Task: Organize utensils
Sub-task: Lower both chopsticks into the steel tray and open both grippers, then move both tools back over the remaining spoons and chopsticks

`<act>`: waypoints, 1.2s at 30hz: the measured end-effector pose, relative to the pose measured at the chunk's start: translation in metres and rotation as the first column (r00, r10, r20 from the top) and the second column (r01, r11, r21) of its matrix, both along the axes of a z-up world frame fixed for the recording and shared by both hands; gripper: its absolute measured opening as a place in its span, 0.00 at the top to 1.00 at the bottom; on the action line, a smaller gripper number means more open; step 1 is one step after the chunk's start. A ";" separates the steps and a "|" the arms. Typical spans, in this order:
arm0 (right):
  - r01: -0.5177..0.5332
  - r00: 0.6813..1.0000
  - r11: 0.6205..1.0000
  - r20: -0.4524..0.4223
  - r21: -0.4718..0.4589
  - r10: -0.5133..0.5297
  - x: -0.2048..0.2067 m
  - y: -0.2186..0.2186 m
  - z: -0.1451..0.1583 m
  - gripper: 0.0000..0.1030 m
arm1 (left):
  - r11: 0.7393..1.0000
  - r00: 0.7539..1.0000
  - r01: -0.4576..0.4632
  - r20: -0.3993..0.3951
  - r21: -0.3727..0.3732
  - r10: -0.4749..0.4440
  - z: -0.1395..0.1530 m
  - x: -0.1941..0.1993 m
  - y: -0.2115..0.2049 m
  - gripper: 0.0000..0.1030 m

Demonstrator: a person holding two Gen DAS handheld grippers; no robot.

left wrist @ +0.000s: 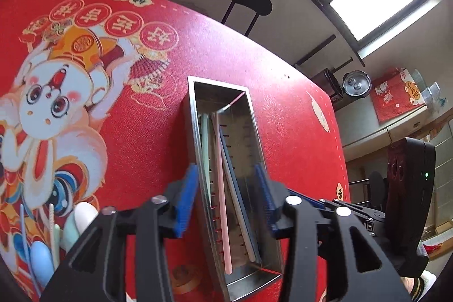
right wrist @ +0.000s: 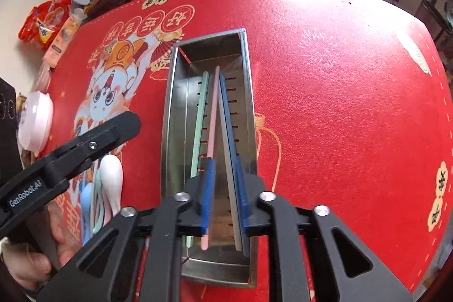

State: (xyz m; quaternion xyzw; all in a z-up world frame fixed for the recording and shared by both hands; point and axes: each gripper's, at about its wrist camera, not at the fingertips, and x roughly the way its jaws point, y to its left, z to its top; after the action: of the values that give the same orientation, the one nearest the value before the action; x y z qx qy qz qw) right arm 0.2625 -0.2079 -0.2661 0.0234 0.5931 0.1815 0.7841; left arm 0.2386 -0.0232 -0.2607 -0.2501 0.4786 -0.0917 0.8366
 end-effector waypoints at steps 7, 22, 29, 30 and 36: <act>0.043 0.997 0.996 0.068 0.072 -0.048 -0.026 -0.009 0.025 0.18 | 0.993 0.998 -0.021 0.068 0.118 0.013 0.033 -0.025 0.040 0.06; -0.051 0.990 0.996 0.135 0.072 0.041 -0.096 0.061 0.022 0.14 | 0.920 0.998 -0.060 0.021 0.387 0.056 0.009 -0.140 0.151 0.06; -0.143 0.989 0.989 0.045 0.037 0.142 -0.116 0.113 0.007 0.14 | 0.901 0.995 -0.020 -0.080 0.433 0.060 -0.036 -0.176 0.160 0.06; -0.152 0.988 0.988 0.037 0.009 0.152 -0.119 0.120 0.004 0.14 | 0.897 0.995 -0.009 -0.089 0.441 0.054 -0.041 -0.180 0.158 0.06; -0.181 0.982 0.982 0.039 -0.046 0.183 -0.135 0.137 -0.008 0.14 | 0.882 0.990 0.023 -0.131 0.471 0.044 -0.067 -0.192 0.155 0.06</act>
State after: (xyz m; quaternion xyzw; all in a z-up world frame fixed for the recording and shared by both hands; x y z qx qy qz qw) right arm 0.1279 -0.0704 -0.2738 -0.0516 0.5796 0.2404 0.7770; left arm 0.0463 0.1318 -0.3279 -0.0477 0.5416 0.0493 0.8378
